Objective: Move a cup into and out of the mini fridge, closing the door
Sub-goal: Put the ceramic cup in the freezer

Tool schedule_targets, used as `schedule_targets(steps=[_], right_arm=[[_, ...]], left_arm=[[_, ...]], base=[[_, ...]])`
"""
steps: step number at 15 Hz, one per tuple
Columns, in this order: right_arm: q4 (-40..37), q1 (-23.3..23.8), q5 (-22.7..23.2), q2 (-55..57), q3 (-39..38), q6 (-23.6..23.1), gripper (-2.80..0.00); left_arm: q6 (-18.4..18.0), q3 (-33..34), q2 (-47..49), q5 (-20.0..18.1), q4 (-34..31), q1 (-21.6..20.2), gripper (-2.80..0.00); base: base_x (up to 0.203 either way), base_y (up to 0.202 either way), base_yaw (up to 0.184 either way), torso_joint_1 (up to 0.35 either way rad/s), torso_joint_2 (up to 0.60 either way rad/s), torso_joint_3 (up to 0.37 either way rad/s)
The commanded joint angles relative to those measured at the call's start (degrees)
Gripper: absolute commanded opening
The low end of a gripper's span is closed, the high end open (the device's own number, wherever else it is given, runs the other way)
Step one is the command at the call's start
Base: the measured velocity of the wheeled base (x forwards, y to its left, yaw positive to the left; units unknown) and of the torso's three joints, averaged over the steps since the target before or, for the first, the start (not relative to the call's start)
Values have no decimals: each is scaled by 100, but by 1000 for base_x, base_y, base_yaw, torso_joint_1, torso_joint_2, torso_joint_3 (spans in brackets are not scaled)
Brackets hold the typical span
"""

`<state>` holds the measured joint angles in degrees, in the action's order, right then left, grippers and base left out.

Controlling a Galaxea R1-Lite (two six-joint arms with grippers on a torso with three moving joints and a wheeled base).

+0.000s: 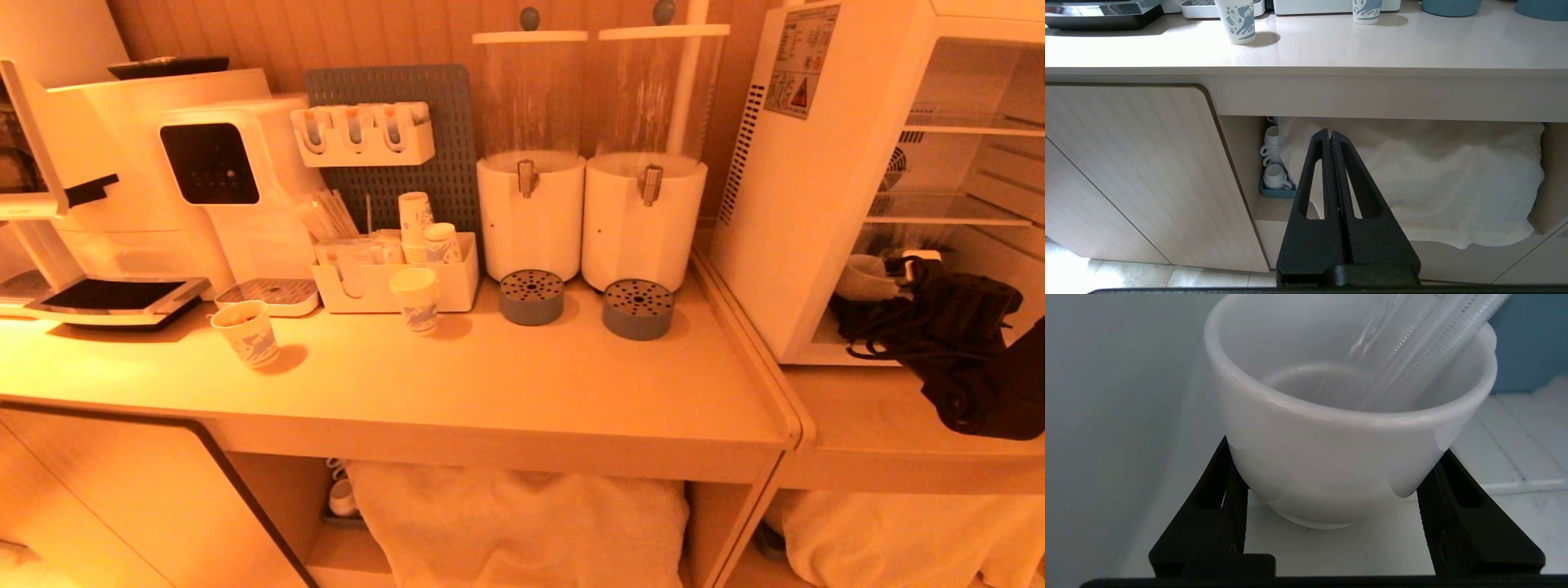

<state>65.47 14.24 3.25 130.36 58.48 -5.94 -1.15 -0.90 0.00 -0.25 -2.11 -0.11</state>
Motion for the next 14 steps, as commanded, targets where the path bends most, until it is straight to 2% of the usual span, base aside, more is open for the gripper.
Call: schedule_targets(steps=[1,5,14], right_arm=[[-93,-16,-39,214,326,-9,-280],[-749,-21,-147,450,1114,-12,-280],[-1050,-158,-255,851,1491,-21,-280]], left_arm=[[0,2,0,-2,-9,-7,-280],[0,2,0,-2,-9,-5,-280],[-17,2,0,-2,0,1,-280]], base=[[0,0,0,0,0,0],[0,0,0,0,0,0],[0,0,0,0,0,0]])
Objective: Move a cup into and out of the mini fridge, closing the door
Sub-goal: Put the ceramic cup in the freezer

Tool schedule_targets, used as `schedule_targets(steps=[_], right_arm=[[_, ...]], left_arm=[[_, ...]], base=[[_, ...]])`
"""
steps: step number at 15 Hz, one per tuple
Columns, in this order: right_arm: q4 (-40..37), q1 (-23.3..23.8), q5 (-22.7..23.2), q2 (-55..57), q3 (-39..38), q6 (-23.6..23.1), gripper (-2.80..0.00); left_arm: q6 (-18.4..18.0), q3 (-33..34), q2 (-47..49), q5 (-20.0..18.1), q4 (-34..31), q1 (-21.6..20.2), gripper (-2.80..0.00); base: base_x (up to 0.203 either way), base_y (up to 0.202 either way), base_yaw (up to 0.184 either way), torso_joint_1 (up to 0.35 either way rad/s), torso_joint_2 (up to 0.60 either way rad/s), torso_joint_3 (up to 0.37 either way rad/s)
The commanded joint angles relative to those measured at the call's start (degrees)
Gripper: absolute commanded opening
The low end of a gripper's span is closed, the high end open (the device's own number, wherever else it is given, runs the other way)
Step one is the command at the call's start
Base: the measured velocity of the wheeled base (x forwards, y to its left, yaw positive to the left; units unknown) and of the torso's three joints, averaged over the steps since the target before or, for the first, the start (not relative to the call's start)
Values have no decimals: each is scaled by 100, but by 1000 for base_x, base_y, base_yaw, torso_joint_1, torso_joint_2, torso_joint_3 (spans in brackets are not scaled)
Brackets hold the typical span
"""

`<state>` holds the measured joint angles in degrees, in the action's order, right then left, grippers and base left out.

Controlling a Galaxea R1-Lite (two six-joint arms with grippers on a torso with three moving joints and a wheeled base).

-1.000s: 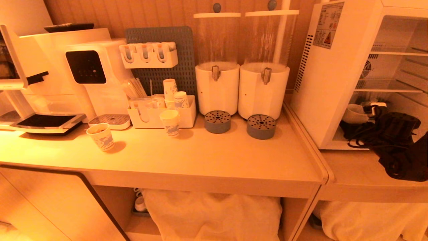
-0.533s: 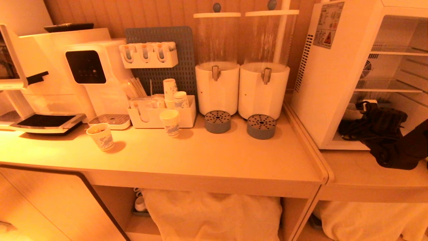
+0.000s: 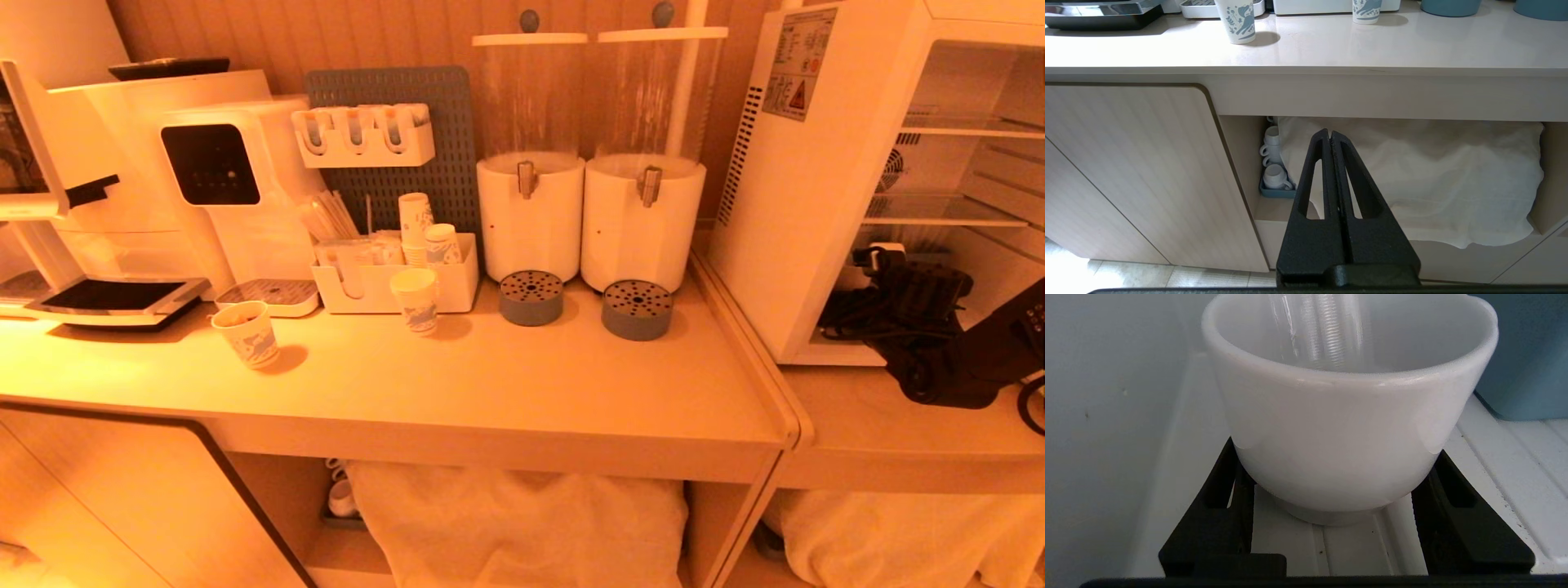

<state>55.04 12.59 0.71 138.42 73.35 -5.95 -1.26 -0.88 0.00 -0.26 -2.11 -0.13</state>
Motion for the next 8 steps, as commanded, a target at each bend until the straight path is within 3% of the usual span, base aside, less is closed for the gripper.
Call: schedule_targets(steps=[1,8], right_arm=[[-35,6,0,16,-22,-18,-280],[-15,1,-9,18,-119,-20,-280]], left_arm=[[3,1,0,0,2,2,-280],[-6,65,0,0,137,-3,-280]], base=[[0,0,0,0,0,0],[0,0,0,0,0,0]])
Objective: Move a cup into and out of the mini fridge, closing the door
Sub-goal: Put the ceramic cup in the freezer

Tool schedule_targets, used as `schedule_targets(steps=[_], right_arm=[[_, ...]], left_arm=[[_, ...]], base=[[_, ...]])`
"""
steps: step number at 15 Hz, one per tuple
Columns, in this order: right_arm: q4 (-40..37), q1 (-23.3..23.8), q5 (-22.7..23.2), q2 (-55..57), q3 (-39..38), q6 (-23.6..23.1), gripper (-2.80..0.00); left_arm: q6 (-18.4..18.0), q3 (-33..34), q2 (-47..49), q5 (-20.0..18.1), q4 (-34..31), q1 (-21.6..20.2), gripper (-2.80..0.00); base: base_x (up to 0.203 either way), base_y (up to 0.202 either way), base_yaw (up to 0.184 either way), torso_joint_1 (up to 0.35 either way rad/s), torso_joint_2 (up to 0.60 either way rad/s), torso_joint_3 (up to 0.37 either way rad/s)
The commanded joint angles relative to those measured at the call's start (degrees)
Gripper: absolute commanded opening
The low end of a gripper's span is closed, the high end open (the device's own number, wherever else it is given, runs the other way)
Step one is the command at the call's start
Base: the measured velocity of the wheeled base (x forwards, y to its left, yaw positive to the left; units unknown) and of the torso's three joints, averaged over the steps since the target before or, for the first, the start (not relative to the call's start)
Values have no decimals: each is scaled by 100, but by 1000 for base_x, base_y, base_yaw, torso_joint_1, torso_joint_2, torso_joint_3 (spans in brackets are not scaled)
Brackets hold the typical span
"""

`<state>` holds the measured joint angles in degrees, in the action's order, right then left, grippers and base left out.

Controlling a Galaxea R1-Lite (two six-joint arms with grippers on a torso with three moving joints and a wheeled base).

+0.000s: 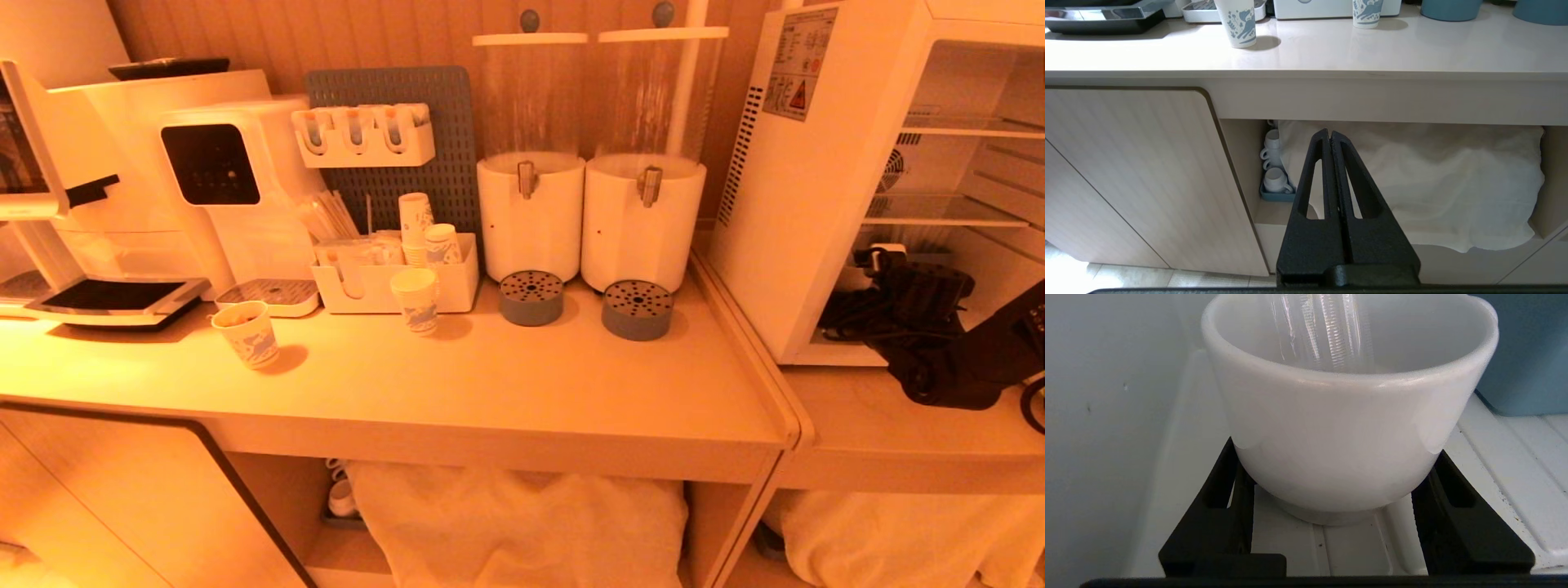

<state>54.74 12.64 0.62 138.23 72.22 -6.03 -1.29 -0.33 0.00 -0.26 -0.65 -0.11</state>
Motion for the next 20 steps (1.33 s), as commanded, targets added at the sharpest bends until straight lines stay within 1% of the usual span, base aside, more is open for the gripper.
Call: schedule_targets(steps=[1,7,8,11,20], right_arm=[[3,-7,-1,66,3,-12,-280],[-25,-7,-1,222,21,-186,-280],[-16,-7,-13,231,3,-226,0],[1,-7,-159,231,29,-232,0],[-5,1,-154,166,-32,-223,0]], left_arm=[[-3,15,0,0,3,-7,-280],[-3,15,0,0,3,-7,-280],[-3,15,0,0,3,-7,-280],[-3,15,0,0,3,2,-280],[-11,15,0,0,3,-7,-280]], base=[[0,0,0,0,0,0],[0,0,0,0,0,0],[0,0,0,0,0,0],[0,0,0,0,0,0],[0,0,0,0,0,0]])
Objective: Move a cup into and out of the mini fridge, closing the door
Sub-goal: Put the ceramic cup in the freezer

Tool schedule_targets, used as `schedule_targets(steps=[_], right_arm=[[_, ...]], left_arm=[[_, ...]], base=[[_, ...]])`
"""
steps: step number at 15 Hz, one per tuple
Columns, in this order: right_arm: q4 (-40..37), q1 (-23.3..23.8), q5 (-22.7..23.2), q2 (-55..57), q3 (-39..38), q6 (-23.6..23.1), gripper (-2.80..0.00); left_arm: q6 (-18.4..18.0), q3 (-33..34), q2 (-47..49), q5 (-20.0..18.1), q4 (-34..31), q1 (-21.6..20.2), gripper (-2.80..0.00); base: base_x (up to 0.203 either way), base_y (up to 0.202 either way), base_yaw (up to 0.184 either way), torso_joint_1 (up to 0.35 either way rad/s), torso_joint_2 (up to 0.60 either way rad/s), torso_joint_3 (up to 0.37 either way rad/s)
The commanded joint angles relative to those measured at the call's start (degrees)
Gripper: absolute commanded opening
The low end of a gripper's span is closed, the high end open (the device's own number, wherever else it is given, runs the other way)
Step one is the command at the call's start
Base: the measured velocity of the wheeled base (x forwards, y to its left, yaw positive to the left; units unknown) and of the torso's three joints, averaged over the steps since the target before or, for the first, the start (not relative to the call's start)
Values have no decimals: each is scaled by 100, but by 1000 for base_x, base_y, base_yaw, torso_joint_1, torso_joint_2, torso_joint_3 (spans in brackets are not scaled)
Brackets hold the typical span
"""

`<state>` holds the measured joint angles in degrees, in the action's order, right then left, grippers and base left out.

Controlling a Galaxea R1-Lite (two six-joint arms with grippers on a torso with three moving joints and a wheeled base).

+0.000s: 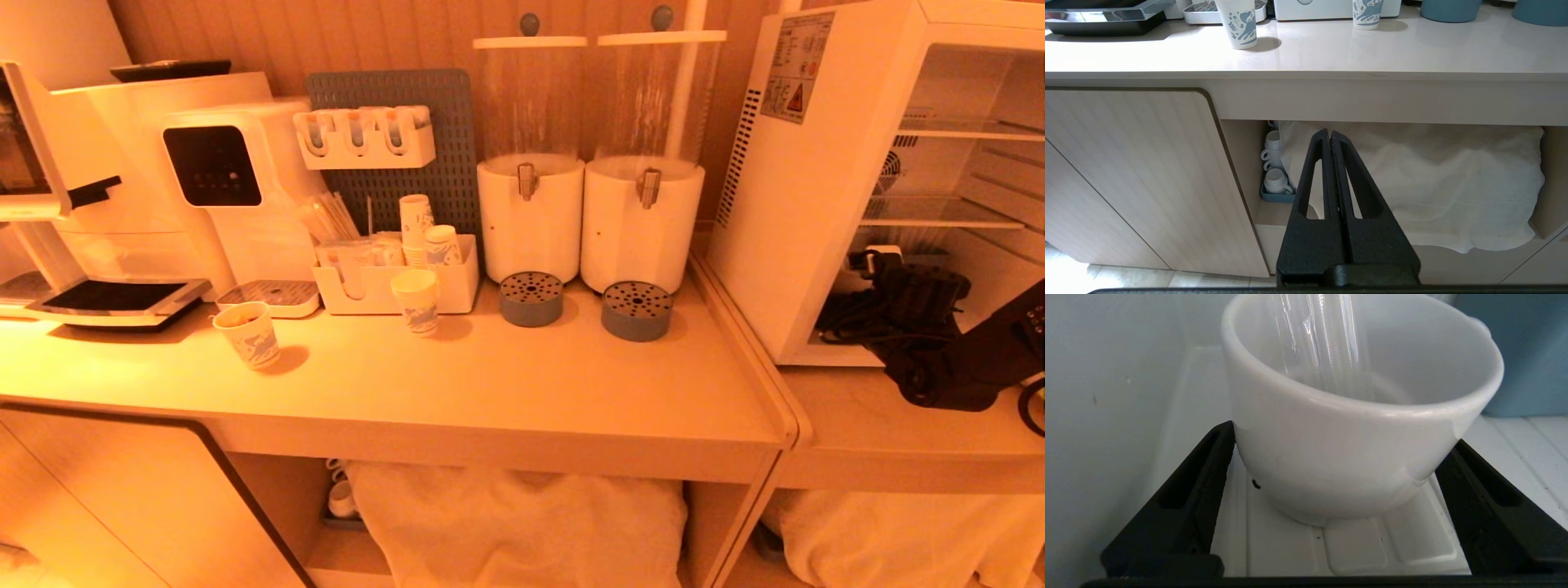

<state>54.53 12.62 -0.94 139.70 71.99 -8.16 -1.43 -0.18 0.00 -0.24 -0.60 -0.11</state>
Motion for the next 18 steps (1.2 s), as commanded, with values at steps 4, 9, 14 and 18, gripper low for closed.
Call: schedule_targets(steps=[4,9,14,18], right_arm=[[61,10,53,-200,-367,16,0],[142,35,68,-632,-853,25,0],[146,166,281,-1342,-1597,46,0],[278,361,577,-2135,-2504,87,-280]], left_arm=[[2,1,0,-2,7,-7,-280],[11,1,0,-2,7,-7,-280],[11,1,0,-2,16,-6,-280],[11,9,0,-2,16,-6,-280]], base=[[0,0,0,0,0,0],[0,0,0,0,0,0],[0,0,0,0,0,0],[0,0,0,0,0,0]])
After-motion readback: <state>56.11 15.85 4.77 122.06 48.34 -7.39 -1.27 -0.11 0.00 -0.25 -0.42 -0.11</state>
